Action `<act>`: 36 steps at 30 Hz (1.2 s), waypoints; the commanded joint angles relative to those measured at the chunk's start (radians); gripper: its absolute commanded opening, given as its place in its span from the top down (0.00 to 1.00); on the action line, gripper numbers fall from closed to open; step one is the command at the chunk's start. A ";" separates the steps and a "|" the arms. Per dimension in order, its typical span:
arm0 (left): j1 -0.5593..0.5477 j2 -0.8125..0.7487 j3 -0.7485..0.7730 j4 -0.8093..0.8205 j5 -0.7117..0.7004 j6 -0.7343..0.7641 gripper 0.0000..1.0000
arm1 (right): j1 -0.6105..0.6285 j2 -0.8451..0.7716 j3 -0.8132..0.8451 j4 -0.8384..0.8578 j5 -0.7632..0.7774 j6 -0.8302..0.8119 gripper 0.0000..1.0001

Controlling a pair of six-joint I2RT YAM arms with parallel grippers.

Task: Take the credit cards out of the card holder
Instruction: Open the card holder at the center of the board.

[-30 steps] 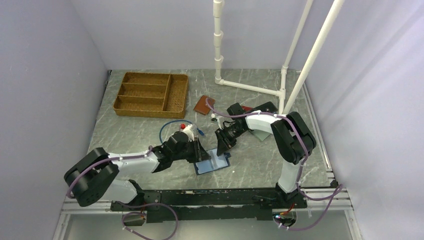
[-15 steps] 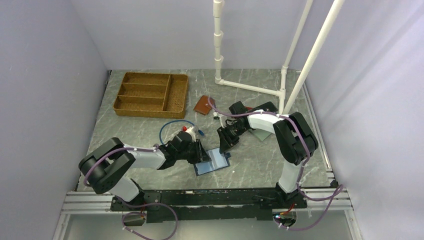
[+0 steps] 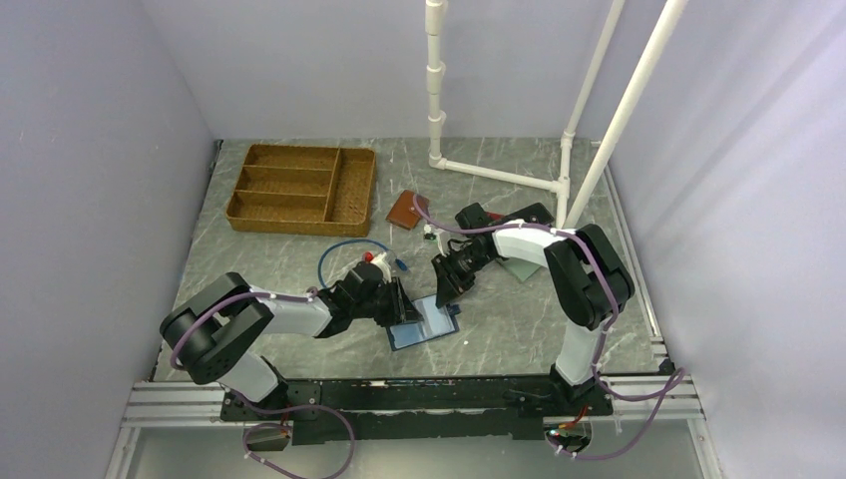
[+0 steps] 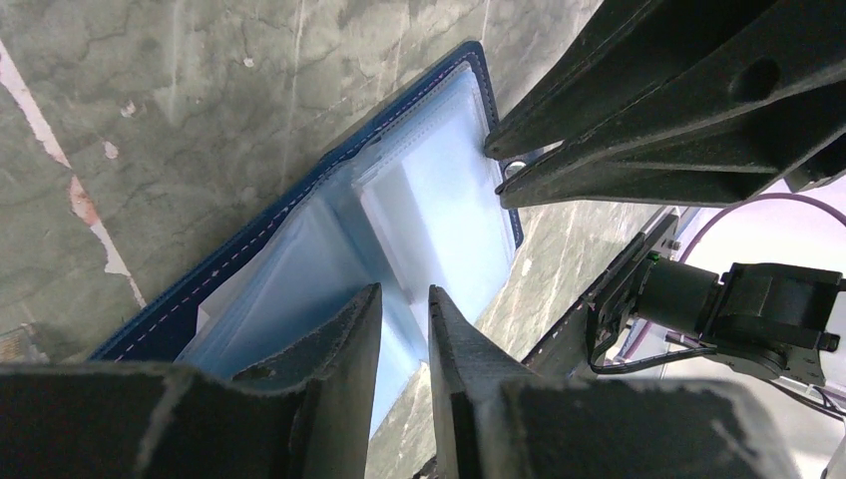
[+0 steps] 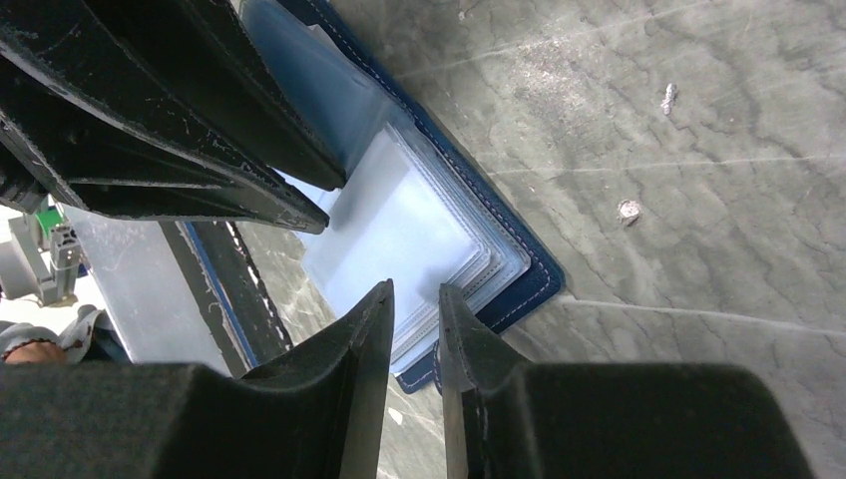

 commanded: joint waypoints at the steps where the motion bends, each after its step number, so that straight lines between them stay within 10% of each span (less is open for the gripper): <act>1: 0.002 0.003 0.017 0.028 0.007 -0.006 0.71 | 0.004 -0.024 0.016 -0.003 -0.025 -0.020 0.74; 36: 0.009 0.062 0.029 0.063 0.056 -0.032 0.66 | 0.015 0.075 -0.032 0.099 -0.179 0.142 0.83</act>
